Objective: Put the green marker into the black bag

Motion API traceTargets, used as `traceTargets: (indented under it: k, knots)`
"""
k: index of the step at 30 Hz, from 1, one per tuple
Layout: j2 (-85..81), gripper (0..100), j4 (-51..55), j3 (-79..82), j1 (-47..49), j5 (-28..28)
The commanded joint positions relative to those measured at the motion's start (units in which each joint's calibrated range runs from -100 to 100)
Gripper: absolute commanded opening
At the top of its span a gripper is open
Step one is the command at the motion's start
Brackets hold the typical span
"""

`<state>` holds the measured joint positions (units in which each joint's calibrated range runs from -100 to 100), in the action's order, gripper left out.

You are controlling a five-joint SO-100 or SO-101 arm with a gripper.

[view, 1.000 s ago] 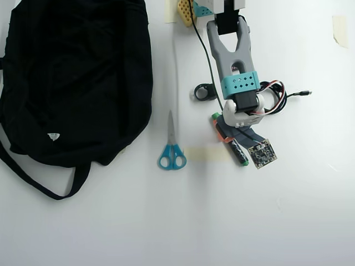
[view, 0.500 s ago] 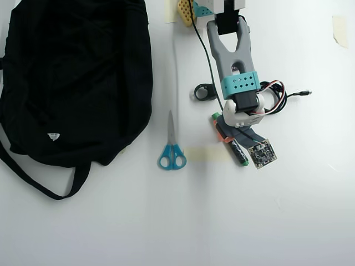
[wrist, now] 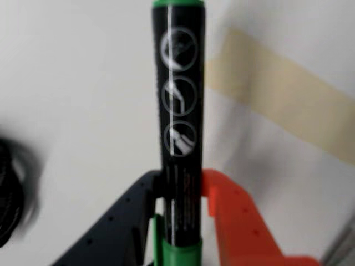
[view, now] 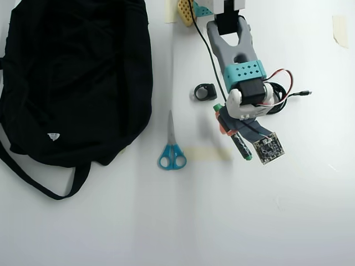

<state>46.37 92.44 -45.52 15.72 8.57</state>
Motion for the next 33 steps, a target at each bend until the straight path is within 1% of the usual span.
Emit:
traceTargets:
  k: [1,8,13,17,21,24,33]
  knots:
    - [-2.05,2,3.34,-4.53,1.03,-0.13]
    - [-2.55,2,4.11,-4.53,2.0,-0.13]
    - [-7.45,2,3.77,-1.11,2.08,-0.13]
    - [-12.18,2,1.53,6.79,2.08,-0.13]
    - [-18.24,2,-4.42,15.78,2.0,-0.13]
    - [-22.97,2,-7.0,22.25,2.0,-0.13]
    - [-36.49,2,-9.33,38.06,1.4,-0.13]
